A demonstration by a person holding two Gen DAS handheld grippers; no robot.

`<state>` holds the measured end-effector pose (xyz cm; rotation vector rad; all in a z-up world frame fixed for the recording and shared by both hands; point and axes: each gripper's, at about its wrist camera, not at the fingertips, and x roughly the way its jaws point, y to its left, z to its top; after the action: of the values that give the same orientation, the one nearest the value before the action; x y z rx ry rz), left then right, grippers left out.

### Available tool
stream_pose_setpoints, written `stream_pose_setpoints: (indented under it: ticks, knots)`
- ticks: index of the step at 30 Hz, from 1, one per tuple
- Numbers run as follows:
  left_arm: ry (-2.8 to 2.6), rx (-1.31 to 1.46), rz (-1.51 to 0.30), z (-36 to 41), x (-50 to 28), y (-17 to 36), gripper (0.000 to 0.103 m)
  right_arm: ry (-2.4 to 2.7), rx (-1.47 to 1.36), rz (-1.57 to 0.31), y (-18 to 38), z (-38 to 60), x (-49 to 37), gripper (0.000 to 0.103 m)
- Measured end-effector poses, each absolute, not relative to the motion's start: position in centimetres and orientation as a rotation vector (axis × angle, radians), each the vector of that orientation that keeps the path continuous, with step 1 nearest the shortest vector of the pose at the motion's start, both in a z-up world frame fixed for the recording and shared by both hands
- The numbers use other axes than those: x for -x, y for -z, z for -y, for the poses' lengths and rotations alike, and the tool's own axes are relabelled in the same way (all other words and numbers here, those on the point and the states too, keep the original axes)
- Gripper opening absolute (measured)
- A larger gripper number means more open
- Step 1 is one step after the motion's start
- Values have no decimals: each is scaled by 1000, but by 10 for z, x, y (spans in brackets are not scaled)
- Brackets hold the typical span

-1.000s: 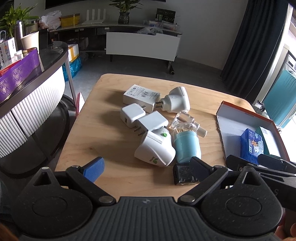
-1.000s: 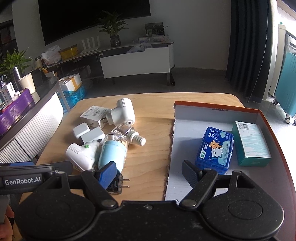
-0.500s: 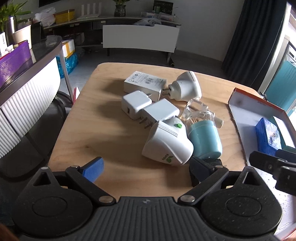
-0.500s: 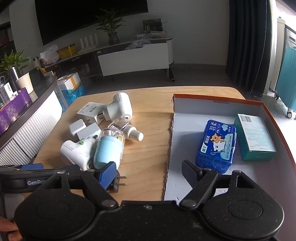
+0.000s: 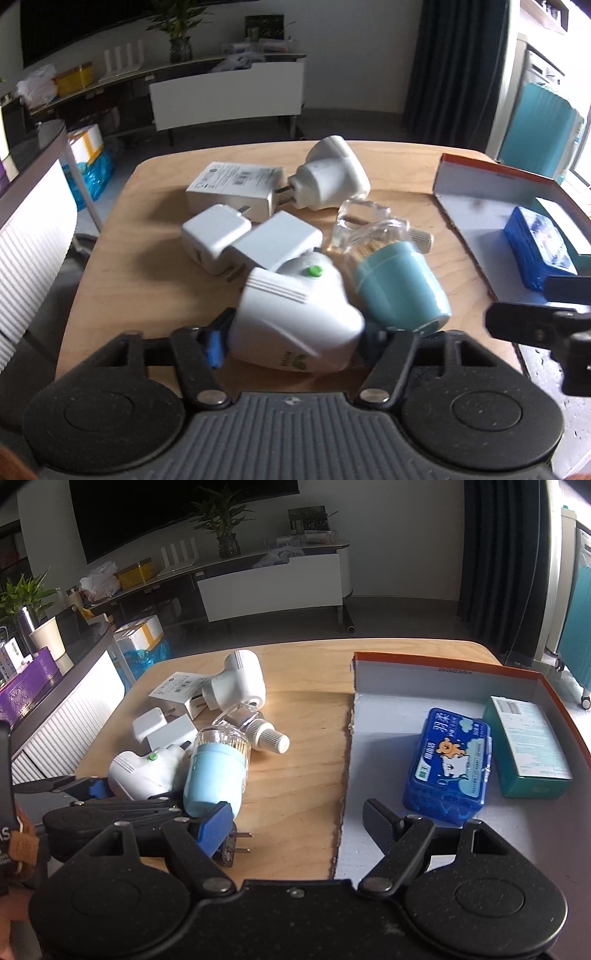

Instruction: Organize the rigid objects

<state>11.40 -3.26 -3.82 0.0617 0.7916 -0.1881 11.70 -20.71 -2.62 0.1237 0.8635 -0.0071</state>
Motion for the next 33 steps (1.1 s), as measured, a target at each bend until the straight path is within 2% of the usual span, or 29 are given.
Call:
stream_pose_setpoints:
  ticks: [19, 20, 22, 24, 27, 33]
  knots:
    - [117, 177, -707, -26, -94, 15, 64, -143, -109, -909, 45, 164, -180, 91]
    - [114, 183, -703, -28, -94, 14, 64, -140, -109, -913, 48, 162, -182, 89]
    - [113, 192, -701, -30, -95, 15, 64, -140, -116, -929, 55, 161, -188, 75]
    - [114, 206, -704, -31, -96, 16, 64, -148, -101, -926, 60, 159, -190, 66]
    - [118, 208, -704, -30, -96, 16, 64, -150, -86, -924, 58, 157, -190, 58]
    - [137, 217, -694, -28, -92, 9, 63, -156, -105, -857, 38, 161, -172, 58]
